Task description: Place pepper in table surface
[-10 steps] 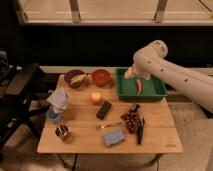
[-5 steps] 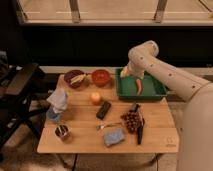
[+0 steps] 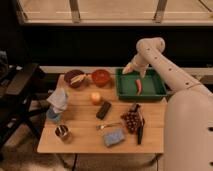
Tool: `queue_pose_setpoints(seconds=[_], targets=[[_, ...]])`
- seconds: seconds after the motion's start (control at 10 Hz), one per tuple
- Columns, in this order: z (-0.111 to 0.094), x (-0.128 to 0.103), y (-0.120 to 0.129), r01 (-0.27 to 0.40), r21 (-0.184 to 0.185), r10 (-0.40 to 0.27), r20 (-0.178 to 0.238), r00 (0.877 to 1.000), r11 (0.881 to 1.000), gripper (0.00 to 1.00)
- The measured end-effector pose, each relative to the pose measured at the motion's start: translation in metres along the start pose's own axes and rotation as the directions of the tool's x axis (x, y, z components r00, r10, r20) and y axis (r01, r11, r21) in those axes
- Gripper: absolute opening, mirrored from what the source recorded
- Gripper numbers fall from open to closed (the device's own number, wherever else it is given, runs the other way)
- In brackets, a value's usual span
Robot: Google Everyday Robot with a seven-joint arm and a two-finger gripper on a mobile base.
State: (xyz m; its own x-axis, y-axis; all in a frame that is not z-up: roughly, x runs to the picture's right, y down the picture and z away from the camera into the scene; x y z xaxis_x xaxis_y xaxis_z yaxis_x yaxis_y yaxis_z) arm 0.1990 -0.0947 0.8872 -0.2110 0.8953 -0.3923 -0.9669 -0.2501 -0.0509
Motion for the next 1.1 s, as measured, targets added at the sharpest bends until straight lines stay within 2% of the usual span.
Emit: queue_pose_setpoints(seconds=[0.3,0.5,0.8,1.1], targets=[[0.001,-0.001,-0.003,-0.006,0.003,0.006,-0.001,1.000,1.000,0.75],[0.013,-0.003,-0.015,-0.047,-0.001,0.047,0.001,0.999,0.999,0.75],[0.028,-0.007,-0.035,-0.103,0.017,0.102,0.050,0.994,0.995,0.75],[0.044,-0.008,-0.057,-0.143,0.040,0.141,0.059,0.988,0.989,0.75]])
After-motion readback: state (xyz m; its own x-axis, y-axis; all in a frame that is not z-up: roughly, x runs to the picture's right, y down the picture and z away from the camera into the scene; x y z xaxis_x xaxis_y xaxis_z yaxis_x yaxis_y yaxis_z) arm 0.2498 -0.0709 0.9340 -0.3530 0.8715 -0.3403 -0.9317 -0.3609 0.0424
